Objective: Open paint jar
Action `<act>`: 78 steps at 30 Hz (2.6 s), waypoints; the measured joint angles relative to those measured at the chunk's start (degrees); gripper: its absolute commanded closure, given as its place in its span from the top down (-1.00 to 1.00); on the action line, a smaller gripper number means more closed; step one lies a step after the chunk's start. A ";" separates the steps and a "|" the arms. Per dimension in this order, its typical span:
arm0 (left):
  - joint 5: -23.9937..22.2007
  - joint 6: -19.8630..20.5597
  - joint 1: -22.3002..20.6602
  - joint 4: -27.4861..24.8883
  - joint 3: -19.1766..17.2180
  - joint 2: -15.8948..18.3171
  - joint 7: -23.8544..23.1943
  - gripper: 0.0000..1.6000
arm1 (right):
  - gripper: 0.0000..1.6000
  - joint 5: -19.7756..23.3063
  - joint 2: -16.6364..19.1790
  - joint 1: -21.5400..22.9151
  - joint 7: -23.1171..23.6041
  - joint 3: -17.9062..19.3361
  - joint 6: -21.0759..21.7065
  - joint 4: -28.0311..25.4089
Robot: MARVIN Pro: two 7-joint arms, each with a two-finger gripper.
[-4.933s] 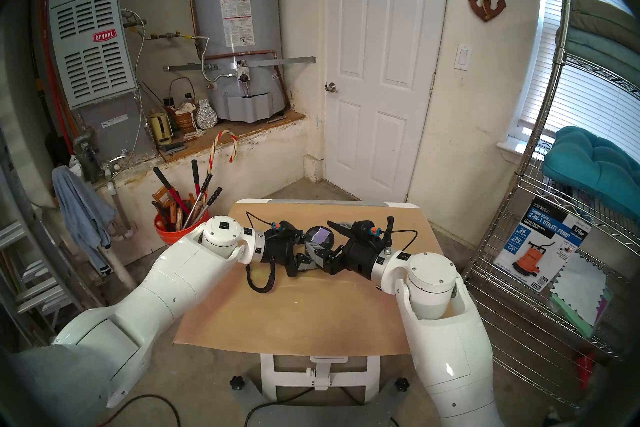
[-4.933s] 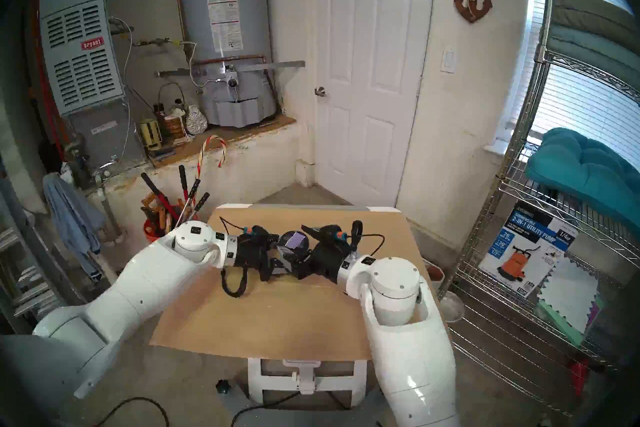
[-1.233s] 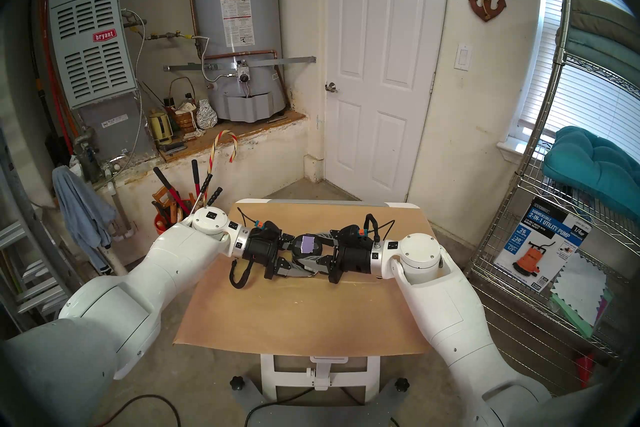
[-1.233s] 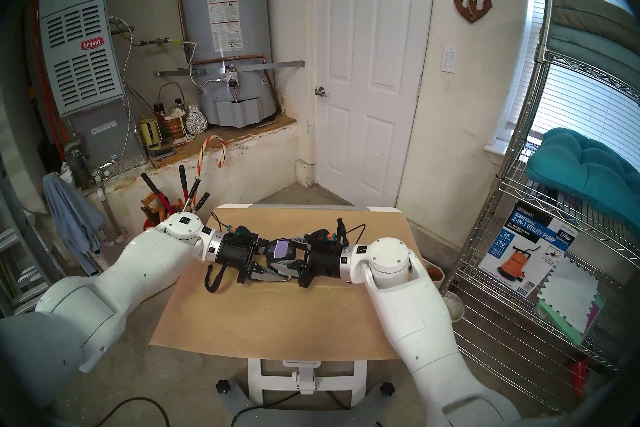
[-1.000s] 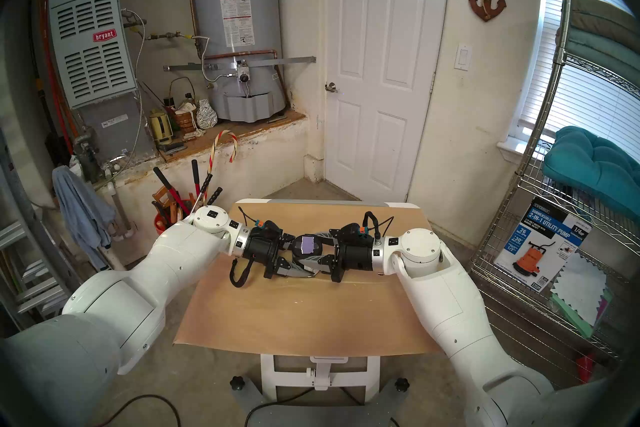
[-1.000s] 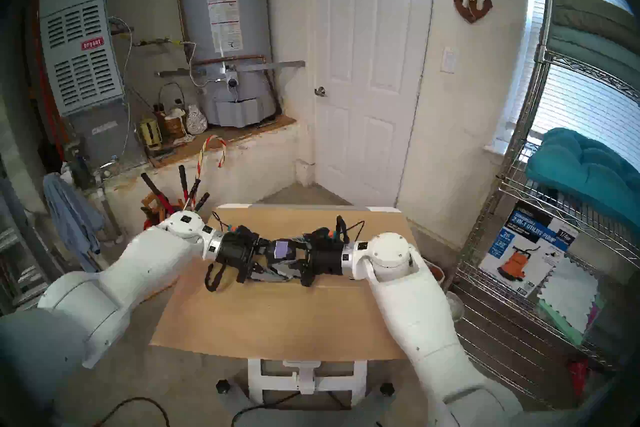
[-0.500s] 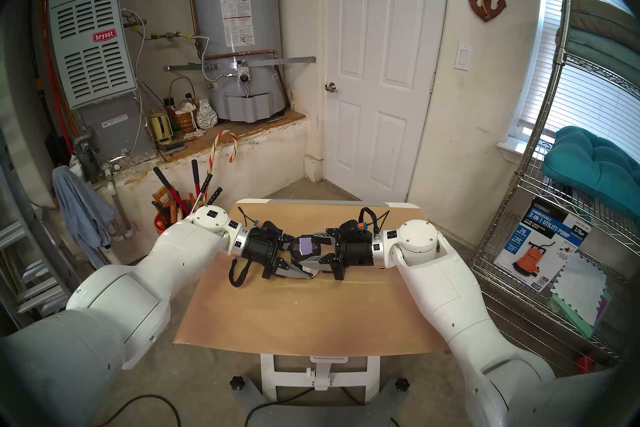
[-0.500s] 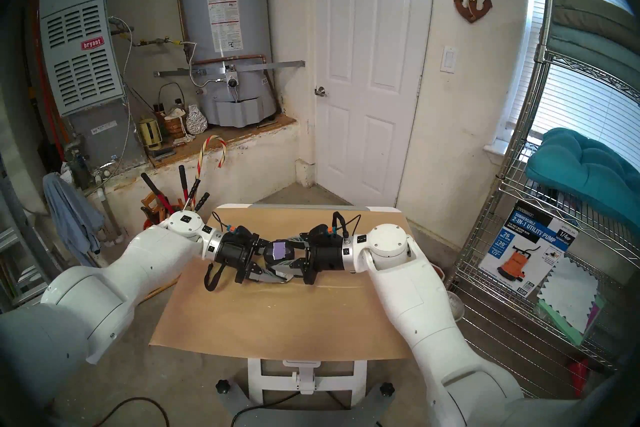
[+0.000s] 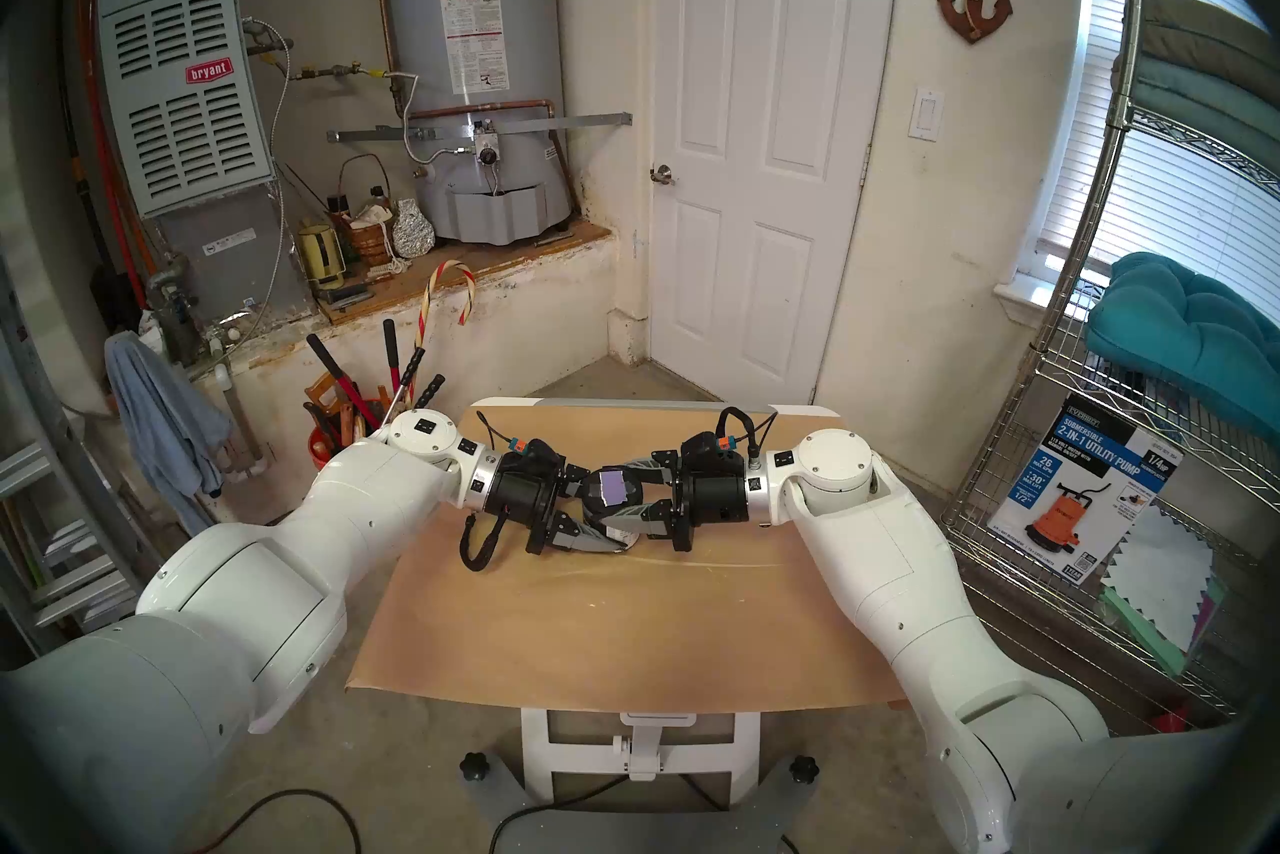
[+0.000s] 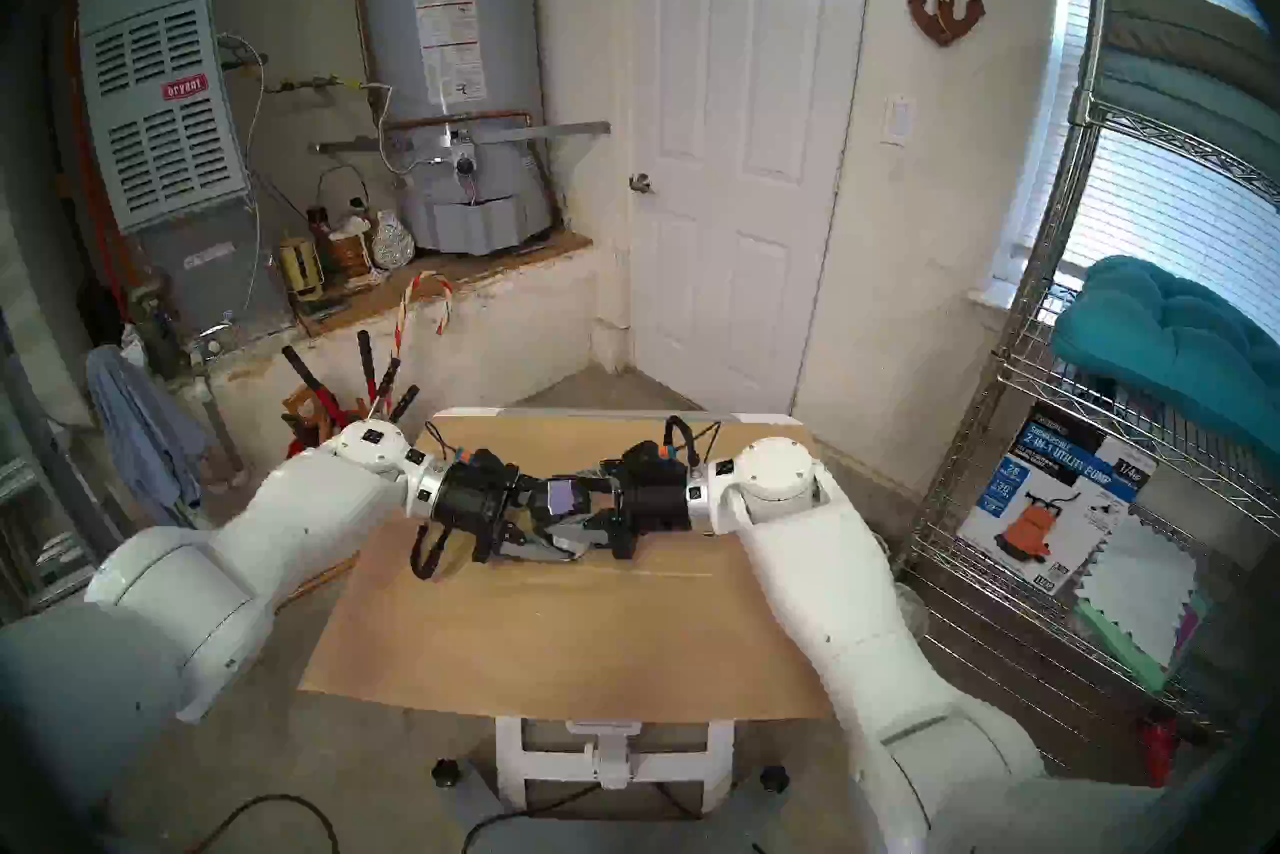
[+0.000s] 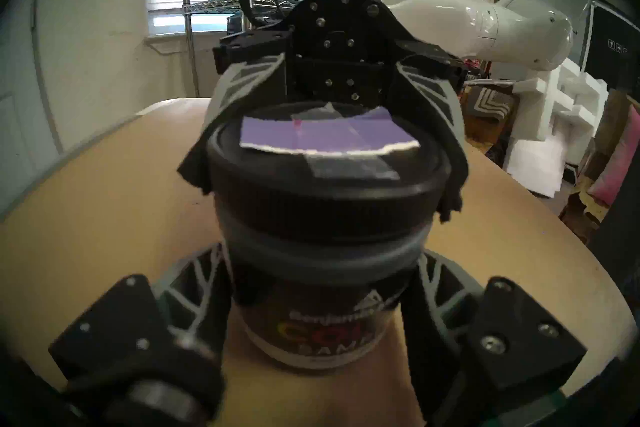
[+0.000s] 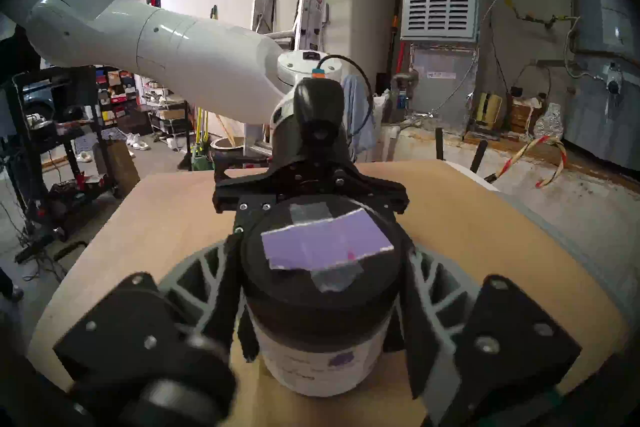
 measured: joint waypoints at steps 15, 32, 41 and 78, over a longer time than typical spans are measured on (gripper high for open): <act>0.09 -0.55 -0.77 1.51 0.00 -0.54 0.10 -1.00 | 1.00 1.34 -0.78 0.36 1.39 0.98 -0.11 0.18; 0.09 -0.73 -1.24 2.55 -0.10 -1.05 0.15 -1.00 | 1.00 1.94 -1.62 -0.06 -0.62 3.33 1.64 -0.01; 0.09 -0.87 -1.48 3.15 -0.12 -1.19 0.14 -1.00 | 1.00 1.88 -1.59 -0.90 1.03 2.64 2.63 -1.52; 0.06 -0.90 -1.20 2.65 -0.38 -0.58 0.18 -1.00 | 1.00 4.86 -3.46 -2.65 -3.98 7.93 7.74 -2.95</act>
